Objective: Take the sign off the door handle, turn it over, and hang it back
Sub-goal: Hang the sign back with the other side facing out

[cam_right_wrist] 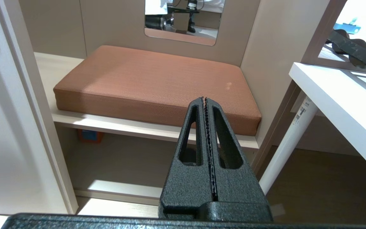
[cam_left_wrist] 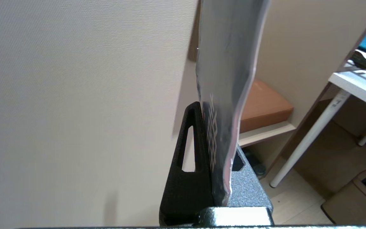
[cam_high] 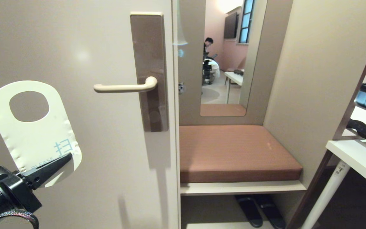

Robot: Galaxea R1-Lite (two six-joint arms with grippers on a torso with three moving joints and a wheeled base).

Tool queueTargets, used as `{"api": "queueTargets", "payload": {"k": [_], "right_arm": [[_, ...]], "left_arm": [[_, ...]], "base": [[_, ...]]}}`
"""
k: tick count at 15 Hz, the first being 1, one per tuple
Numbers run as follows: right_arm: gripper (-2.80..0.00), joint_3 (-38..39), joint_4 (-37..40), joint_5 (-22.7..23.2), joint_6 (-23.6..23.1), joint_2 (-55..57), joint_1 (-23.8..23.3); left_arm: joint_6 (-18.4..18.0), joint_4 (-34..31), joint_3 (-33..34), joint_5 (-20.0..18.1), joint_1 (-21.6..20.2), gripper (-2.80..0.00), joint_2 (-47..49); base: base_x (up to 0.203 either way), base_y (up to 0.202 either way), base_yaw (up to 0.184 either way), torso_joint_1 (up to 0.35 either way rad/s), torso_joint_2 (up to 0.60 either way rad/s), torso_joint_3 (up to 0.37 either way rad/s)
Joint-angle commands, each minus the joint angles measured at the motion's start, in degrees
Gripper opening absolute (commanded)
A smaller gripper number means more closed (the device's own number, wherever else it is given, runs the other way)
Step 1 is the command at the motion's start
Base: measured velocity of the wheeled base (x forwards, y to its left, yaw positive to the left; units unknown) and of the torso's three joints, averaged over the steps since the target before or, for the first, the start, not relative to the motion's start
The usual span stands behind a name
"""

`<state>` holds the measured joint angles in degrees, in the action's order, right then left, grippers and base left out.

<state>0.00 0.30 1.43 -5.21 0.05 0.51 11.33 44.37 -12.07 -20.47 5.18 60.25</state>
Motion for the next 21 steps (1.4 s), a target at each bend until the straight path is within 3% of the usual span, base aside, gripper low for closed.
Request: {"api": "queueTargets", "payload": {"k": [1,4,7,10,15,21], "right_arm": [[-2.80,0.00,0.05,0.07,-0.07,-0.05,0.02],[-2.80,0.00,0.05,0.07,-0.07,-0.05,0.02],[-2.80,0.00,0.05,0.07,-0.07,-0.05,0.02],[-2.80,0.00,0.05,-0.01,-0.07,-0.05,0.02],[-2.80,0.00,0.05,0.07,-0.07,-0.05,0.02],[-2.80,0.00,0.05,0.07,-0.07,-0.05,0.02]], "left_arm": [[-0.42,0.40,-0.19,-0.10,-0.29,-2.80,1.61],[-1.99,0.56,-2.08,0.37,-0.35,-2.80,3.99],[-4.43,0.74,-4.76,3.56,-0.35,-2.80,8.58],[-4.73,1.05,-7.37,4.38,-0.35,-2.80,11.71],[-4.84,11.84,-8.30,4.74,-0.35,-2.80,18.24],[-6.23,12.49,-7.97,4.74,-0.35,-2.80,19.68]], "base": [[0.000,0.000,0.000,0.000,0.00,0.000],[0.000,0.000,0.000,0.000,0.00,0.000],[0.000,0.000,0.000,0.000,0.00,0.000],[0.000,0.000,0.000,0.000,0.00,0.000],[0.000,0.000,0.000,0.000,0.00,0.000],[0.000,0.000,0.000,0.000,0.00,0.000]]}}
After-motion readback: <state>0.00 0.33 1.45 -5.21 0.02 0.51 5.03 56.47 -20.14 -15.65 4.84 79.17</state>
